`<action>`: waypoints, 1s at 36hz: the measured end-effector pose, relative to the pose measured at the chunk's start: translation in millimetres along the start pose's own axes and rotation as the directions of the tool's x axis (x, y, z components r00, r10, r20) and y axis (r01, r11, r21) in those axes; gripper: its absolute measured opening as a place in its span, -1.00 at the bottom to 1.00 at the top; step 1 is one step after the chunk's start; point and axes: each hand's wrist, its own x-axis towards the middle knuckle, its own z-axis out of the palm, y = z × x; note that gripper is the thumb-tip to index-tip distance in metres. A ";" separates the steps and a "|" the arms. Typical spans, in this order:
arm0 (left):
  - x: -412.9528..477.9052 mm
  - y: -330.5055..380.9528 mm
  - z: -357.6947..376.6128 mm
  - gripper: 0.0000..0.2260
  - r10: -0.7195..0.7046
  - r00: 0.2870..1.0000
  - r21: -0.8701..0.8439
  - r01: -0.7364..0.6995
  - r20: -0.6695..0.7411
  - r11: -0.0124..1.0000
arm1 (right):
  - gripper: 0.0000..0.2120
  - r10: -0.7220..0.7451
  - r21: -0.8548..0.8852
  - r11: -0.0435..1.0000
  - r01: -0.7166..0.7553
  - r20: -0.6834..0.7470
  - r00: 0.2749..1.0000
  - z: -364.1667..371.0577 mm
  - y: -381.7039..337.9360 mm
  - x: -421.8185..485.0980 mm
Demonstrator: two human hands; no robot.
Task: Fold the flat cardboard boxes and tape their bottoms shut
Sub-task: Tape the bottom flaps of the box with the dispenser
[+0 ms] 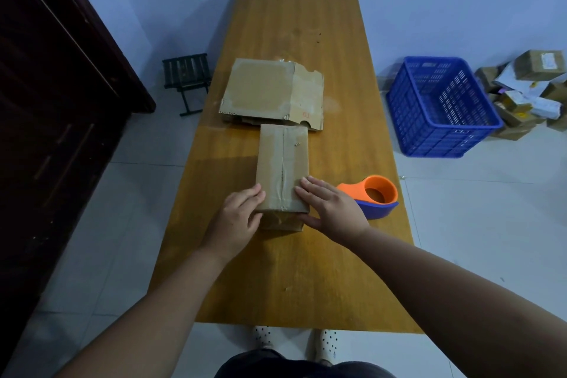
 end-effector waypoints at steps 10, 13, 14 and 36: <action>9.4 21.9 11.9 -0.46 -0.057 0.998 0.033 0.057 -0.001 0.998 | -0.47 0.073 0.001 0.997 -0.073 -0.039 0.997 2.5 -9.9 4.5; 11.7 19.6 13.7 -0.49 0.038 0.999 0.119 -0.037 -0.012 0.992 | -0.48 0.070 -0.026 0.997 -0.071 -0.035 0.997 4.0 -9.3 4.1; 11.3 19.5 14.0 -0.49 0.064 0.998 0.144 -0.059 -0.025 0.988 | -0.46 0.063 -0.041 0.997 -0.064 -0.029 0.998 3.6 -8.8 3.6; 13.7 13.0 10.1 -0.51 0.048 0.999 0.173 -0.051 0.023 0.984 | -0.46 0.119 -0.037 0.992 -0.122 -0.072 0.990 12.7 -15.2 2.8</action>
